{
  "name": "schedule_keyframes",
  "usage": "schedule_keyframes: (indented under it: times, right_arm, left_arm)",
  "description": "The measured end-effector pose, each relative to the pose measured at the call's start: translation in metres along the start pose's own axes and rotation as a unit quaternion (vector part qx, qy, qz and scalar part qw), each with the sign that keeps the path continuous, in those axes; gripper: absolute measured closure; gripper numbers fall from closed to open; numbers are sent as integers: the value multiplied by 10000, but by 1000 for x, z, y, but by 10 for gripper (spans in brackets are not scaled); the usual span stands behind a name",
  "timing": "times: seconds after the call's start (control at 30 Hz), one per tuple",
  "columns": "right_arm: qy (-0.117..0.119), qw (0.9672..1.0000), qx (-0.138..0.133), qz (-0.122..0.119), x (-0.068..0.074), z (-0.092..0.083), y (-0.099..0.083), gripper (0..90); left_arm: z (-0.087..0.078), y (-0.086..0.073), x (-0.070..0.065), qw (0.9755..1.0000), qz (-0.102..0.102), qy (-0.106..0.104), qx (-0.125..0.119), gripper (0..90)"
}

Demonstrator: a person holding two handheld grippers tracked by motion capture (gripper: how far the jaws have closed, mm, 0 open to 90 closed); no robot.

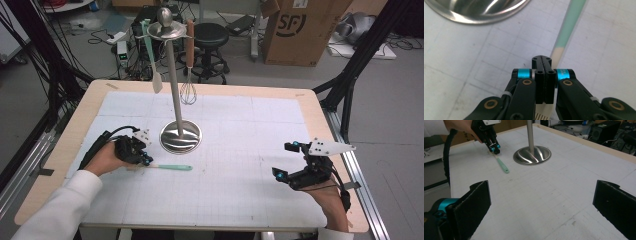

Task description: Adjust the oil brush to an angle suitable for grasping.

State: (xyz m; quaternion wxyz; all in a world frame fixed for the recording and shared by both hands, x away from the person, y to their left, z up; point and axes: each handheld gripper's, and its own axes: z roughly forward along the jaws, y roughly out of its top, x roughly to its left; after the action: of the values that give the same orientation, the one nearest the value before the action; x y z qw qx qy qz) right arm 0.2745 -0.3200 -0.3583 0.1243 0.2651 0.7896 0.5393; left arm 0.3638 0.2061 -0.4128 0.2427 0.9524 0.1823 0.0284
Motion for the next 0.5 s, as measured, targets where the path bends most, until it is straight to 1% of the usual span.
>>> schedule_keyframes:
  times: [0.13,0.2,0.27,0.33,0.37,0.4,0.5]
  right_arm:
    - [-26,10000,-16,-24,1,-1,1,5]
    - [-27,10000,-15,-18,1,-1,1,5]
    - [-29,10000,-11,-25,2,-1,2,5]
    - [-31,10000,-16,-35,2,-1,2,5]
    - [-36,10000,-8,-44,2,-1,2,5]
    - [-37,10000,-14,-50,2,-1,2,5]
    - [-41,10000,-39,-58,2,-1,3,5]
  left_arm:
    - [-6,-12,-5,10000,-57,-16,-75,899]
    - [-9,-16,-7,10000,-7,-17,-15,899]
    - [-11,-20,-9,10000,-8,-1,-6,899]
    - [-14,-25,-11,10000,-37,-48,-45,900]
    - [-16,-28,-11,10000,-2,-76,-13,900]
    - [-17,-31,-13,9999,-36,-89,-39,899]
    - [-19,-37,-17,9999,-54,-95,-112,899]
